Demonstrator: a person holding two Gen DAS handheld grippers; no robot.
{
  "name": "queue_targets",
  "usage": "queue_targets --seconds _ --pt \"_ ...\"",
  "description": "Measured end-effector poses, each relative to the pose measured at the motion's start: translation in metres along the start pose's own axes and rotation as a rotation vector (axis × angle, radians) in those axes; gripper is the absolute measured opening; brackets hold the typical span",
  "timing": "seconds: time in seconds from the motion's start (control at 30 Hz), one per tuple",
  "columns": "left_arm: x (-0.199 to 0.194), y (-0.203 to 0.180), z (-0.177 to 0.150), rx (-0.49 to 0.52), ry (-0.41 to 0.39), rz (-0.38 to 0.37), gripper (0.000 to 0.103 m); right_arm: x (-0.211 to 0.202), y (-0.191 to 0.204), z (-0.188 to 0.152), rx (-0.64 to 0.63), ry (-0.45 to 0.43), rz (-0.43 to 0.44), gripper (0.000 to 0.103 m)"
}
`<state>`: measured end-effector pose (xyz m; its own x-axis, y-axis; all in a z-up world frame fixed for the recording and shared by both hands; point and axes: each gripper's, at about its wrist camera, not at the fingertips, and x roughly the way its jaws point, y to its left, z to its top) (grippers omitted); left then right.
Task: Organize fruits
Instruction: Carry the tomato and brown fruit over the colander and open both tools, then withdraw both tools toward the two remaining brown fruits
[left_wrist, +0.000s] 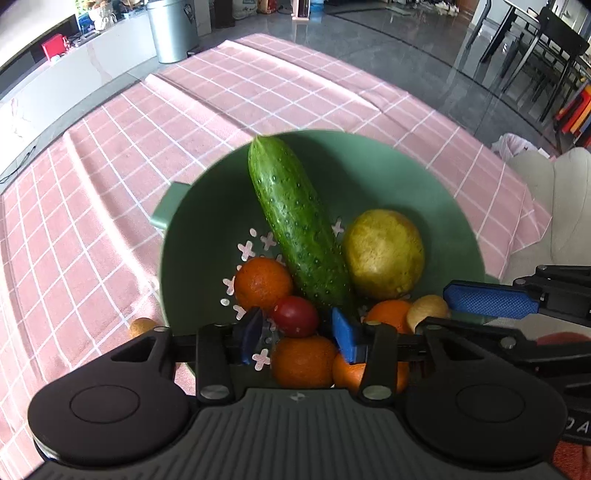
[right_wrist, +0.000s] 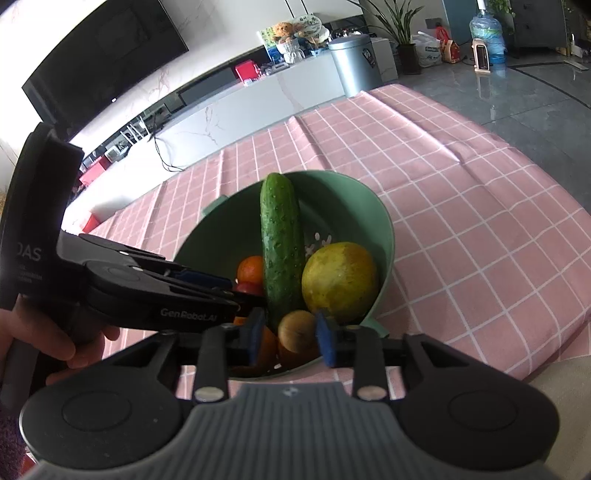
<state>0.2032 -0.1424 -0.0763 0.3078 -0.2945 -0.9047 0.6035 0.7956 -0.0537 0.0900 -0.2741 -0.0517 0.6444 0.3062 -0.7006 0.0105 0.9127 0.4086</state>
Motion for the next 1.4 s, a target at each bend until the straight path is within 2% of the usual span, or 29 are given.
queue_targets --seconds 0.13,0.27,0.43,0.63,0.83,1.03,1.17,1.4 --pt "-0.016 -0.002 0.001 0.003 -0.031 -0.024 0.053 -0.007 0.003 0.001 -0.008 -0.007 -0.013 0.04" --pt "-0.042 -0.004 -0.003 0.009 -0.084 -0.03 0.056 -0.018 0.007 0.0 0.011 -0.011 -0.01 0.051" --pt "-0.074 -0.002 -0.02 -0.003 -0.135 -0.012 0.057 -0.029 0.025 -0.007 -0.031 -0.014 -0.015 0.054" --pt "-0.096 0.009 -0.051 0.015 -0.129 0.013 0.057 -0.038 0.051 -0.021 -0.075 -0.024 0.04 0.057" --pt "-0.106 0.031 -0.085 0.01 -0.104 0.054 0.057 -0.031 0.084 -0.03 -0.162 0.016 0.097 0.057" --pt "-0.114 0.063 -0.112 -0.064 -0.13 0.061 0.057 -0.016 0.113 -0.041 -0.221 0.058 0.12 0.057" --pt "-0.112 0.086 -0.12 -0.129 -0.171 0.04 0.057 -0.001 0.134 -0.044 -0.29 0.08 0.123 0.057" --pt "-0.097 0.114 -0.119 -0.18 -0.194 0.03 0.057 0.027 0.167 -0.026 -0.518 0.084 0.094 0.057"
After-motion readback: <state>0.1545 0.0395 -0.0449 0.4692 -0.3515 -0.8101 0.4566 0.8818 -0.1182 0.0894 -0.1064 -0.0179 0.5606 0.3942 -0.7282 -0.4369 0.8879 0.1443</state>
